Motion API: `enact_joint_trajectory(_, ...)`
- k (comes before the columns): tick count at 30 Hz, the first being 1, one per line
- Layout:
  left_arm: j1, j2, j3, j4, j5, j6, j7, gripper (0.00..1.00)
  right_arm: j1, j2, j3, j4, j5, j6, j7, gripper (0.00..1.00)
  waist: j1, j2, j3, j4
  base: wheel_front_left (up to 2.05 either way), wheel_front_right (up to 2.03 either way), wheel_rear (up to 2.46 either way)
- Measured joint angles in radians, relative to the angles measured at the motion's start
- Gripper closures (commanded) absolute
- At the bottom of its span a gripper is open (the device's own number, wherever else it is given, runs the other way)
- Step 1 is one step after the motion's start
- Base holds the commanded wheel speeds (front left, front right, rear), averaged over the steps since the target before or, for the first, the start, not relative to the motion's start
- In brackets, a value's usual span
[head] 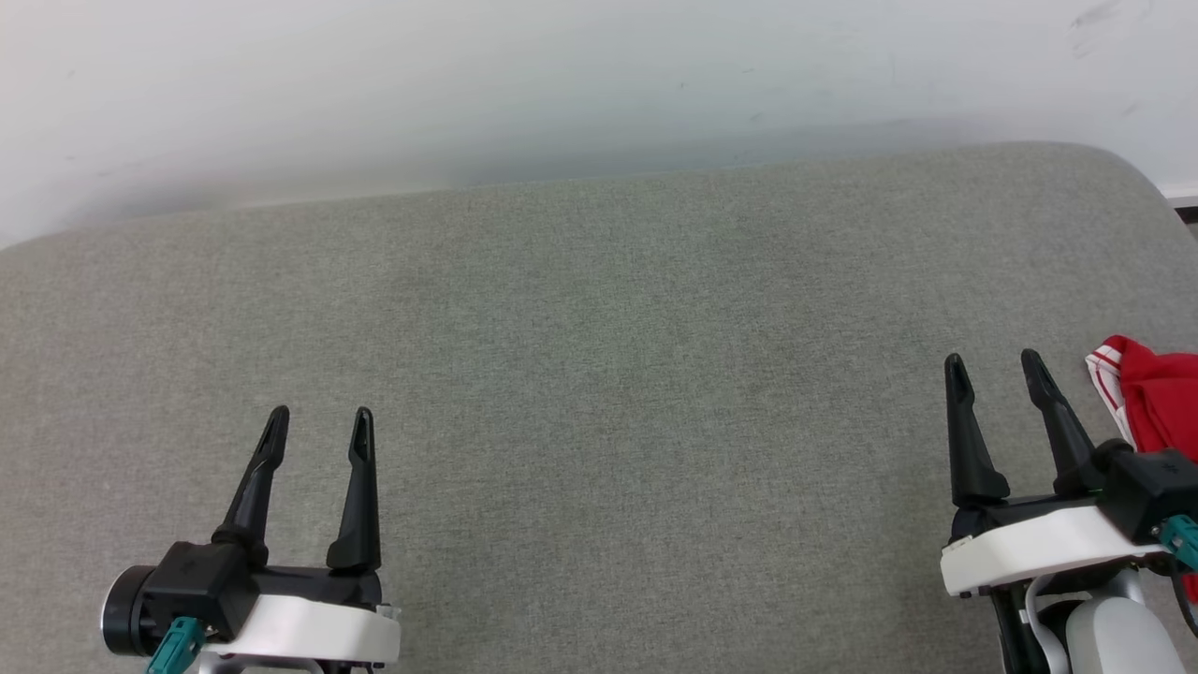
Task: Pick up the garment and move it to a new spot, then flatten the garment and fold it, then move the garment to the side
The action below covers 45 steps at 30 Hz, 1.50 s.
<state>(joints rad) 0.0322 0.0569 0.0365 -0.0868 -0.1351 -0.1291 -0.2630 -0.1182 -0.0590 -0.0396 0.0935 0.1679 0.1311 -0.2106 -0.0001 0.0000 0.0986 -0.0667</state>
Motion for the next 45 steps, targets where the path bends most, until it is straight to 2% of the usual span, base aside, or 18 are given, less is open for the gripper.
enact_joint_trajectory(15,0.005,-0.004,0.007,0.021,-0.025,0.000,0.000,0.00,0.002,0.005,0.017,0.007,-0.011,0.000,-0.014,0.00,0.0001,0.0000,-0.008,-0.009,0.00,0.00,0.00)
enact_joint_trajectory(16,0.005,-0.004,0.006,0.031,-0.026,0.000,0.000,1.00,0.005,0.005,0.017,0.014,-0.011,0.000,-0.013,1.00,0.0001,0.0000,-0.008,-0.009,0.00,0.00,0.00)
enact_joint_trajectory(20,0.016,-0.007,0.002,0.064,-0.042,0.000,0.004,1.00,0.029,0.005,0.019,0.046,0.001,0.000,-0.008,1.00,0.0001,0.0000,-0.009,-0.009,0.00,0.00,0.00)
enact_joint_trajectory(45,-0.019,0.010,-0.004,0.156,-0.528,0.000,0.099,1.00,0.031,-0.001,0.010,0.079,0.480,0.000,0.082,1.00,0.0002,0.0000,-0.027,0.007,0.00,0.00,0.00)
